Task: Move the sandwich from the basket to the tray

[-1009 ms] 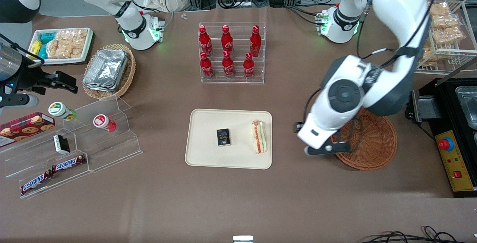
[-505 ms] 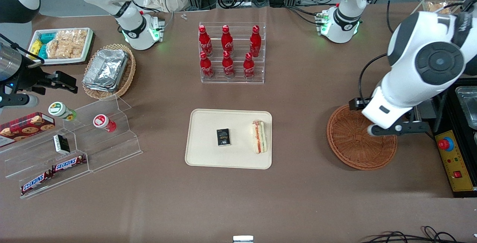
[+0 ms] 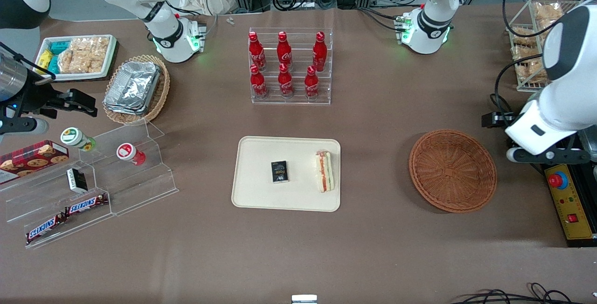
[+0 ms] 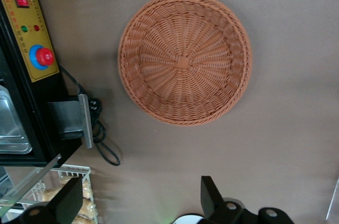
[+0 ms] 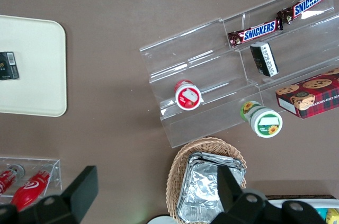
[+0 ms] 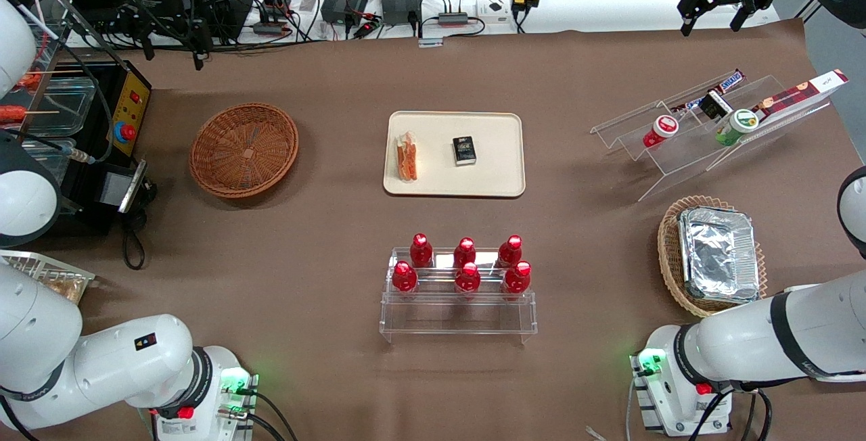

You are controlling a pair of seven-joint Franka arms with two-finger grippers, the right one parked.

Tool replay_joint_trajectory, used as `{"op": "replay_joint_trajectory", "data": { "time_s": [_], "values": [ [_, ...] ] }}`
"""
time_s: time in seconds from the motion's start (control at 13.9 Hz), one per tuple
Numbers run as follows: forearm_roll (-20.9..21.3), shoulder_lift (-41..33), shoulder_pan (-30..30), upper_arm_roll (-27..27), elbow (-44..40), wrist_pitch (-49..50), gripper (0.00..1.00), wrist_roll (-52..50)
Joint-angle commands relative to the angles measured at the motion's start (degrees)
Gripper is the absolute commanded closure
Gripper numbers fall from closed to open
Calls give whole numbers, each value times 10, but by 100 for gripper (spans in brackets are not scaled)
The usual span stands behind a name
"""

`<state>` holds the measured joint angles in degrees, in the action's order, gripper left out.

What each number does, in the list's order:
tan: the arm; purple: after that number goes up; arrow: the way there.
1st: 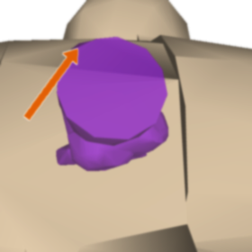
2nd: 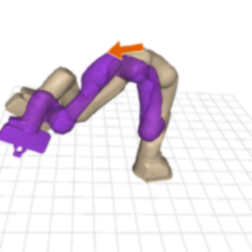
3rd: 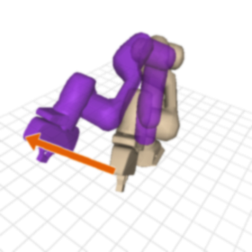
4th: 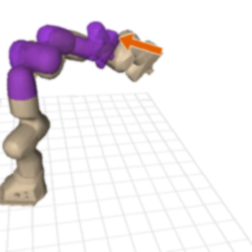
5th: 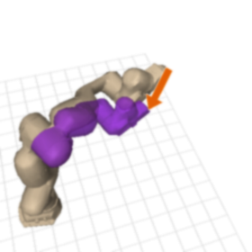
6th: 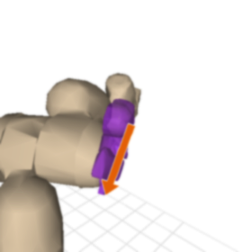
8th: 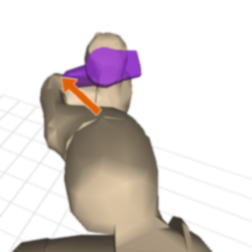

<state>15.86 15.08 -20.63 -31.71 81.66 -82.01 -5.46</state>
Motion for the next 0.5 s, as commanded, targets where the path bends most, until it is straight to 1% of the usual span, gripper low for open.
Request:
{"op": "replay_joint_trajectory", "data": {
  "time_s": [0.0,0.07,0.14,0.22,0.29,0.36,0.43],
  "values": [
    [-15,-36,17,36,25,8,0,18],
    [-32,-45,65,94,28,6,0,20],
    [-56,-56,124,173,36,2,0,26],
    [-70,-70,179,241,49,-6,0,36],
    [-79,-86,211,289,71,-19,0,49],
    [-87,-107,225,311,102,-41,0,53],
    [-89,-129,226,314,138,-67,0,53]
  ]
}}
